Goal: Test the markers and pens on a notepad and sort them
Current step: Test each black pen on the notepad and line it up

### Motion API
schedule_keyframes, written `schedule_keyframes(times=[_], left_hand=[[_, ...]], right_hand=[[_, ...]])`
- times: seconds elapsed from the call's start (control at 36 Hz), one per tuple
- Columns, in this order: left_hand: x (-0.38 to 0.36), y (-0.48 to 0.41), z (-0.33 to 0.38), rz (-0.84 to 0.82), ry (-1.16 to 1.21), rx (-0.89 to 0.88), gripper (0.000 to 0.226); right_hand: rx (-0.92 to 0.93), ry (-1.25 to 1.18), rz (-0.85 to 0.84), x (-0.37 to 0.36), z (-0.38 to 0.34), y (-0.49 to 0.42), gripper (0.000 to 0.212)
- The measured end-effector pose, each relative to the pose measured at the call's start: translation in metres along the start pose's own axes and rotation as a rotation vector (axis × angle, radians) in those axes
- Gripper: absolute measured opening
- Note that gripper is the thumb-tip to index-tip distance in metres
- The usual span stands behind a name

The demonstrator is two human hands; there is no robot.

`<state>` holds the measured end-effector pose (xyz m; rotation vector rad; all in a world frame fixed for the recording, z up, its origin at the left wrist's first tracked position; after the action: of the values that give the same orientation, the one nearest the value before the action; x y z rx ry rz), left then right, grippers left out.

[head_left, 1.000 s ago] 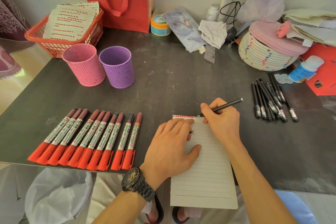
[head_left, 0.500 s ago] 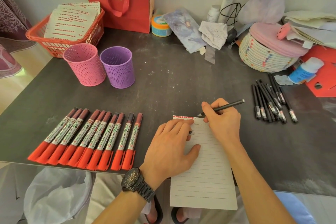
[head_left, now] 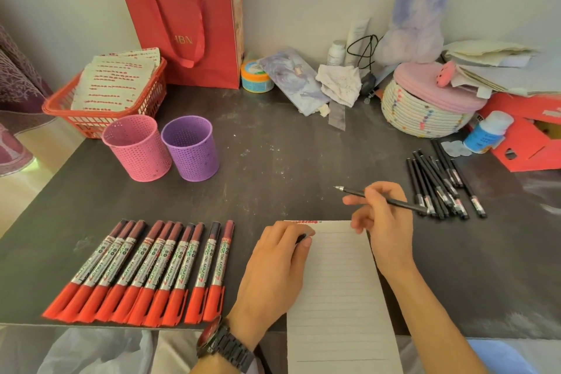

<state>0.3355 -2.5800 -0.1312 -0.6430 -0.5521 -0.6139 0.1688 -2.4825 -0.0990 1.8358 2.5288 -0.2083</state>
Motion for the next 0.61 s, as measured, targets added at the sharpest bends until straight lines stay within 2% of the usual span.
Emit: schedule_keyframes(times=[0.22, 0.33, 0.44, 0.61], left_hand=[[0.002, 0.0, -0.002, -0.031, 0.063, 0.126, 0.041], [0.002, 0.002, -0.004, 0.0, 0.134, 0.203, 0.026], [0.003, 0.002, -0.003, 0.013, 0.126, 0.162, 0.019], [0.008, 0.001, 0.0, 0.02, 0.165, 0.126, 0.017]], right_hand=[[-0.133, -0.15, -0.046, 0.023, 0.005, 0.037, 0.017], [-0.137, -0.162, -0.012, 0.028, 0.011, 0.044, 0.02], [-0.125, -0.152, -0.008, 0.026, 0.011, 0.041, 0.03], [-0.114, -0.133, -0.009, 0.026, 0.013, 0.043, 0.015]])
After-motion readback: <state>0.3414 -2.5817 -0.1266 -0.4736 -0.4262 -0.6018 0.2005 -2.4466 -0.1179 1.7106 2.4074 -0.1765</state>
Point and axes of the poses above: each hand's wrist, its own y-axis away from the middle knuckle, its own x-axis out of the back of the hand, z = x × y, the point moved 1 cm from there along -y, towards the middle knuckle, and after that the axes turned 12 degrees about z, right-handed, at the moved point
